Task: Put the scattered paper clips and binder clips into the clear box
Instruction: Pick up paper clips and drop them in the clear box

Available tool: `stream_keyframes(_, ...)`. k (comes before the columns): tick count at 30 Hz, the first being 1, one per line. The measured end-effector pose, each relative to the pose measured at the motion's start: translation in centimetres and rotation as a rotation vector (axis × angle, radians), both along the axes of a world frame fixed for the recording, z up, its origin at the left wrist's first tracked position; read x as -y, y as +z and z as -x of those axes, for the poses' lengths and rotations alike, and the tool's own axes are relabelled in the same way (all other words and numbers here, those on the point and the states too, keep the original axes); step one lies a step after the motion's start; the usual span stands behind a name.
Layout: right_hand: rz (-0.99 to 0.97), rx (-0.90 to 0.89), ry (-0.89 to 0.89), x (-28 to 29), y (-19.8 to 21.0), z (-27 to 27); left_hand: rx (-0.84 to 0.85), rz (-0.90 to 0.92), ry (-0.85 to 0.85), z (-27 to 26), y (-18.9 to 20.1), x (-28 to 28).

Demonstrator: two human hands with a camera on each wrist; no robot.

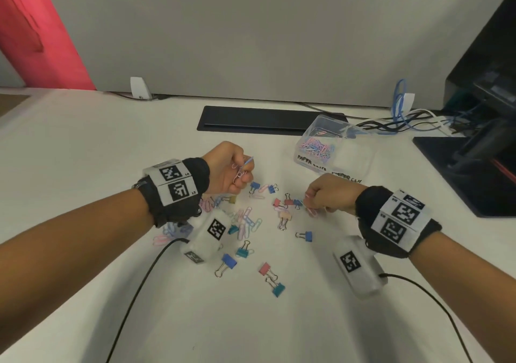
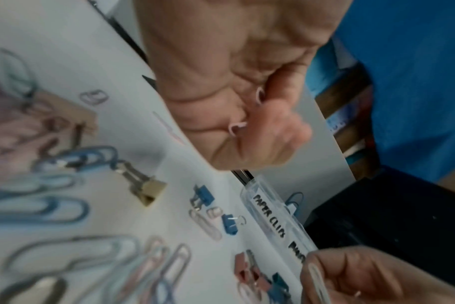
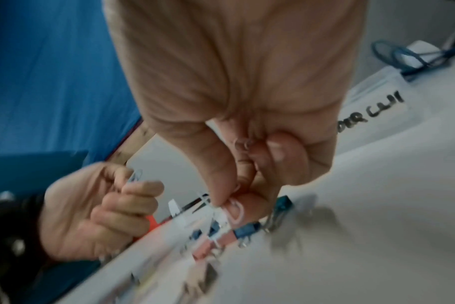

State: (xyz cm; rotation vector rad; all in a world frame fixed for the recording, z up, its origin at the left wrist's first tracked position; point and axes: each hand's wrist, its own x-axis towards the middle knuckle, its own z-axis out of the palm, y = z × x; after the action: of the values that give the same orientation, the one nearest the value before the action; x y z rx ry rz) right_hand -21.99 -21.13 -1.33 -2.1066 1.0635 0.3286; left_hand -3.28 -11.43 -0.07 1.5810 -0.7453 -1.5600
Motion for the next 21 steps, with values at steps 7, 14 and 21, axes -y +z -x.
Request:
stream_keyframes(7, -0.703, 0.581, -0.33, 1.7, 0.1, 0.4, -0.122, 0.054, 0.104, -1.3, -0.2, 2.2)
stream_keyframes(14, -1.094, 0.774, -0.42, 0.7, -1.3, -0.7, -0.054, 0.042, 0.114, -2.0, -0.2, 3.7)
stream_keyframes(21, -1.265, 0.646, -0.415, -0.3, -2.4, -1.6, 0.72, -0.199, -0.03, -3.1, -0.1, 4.4)
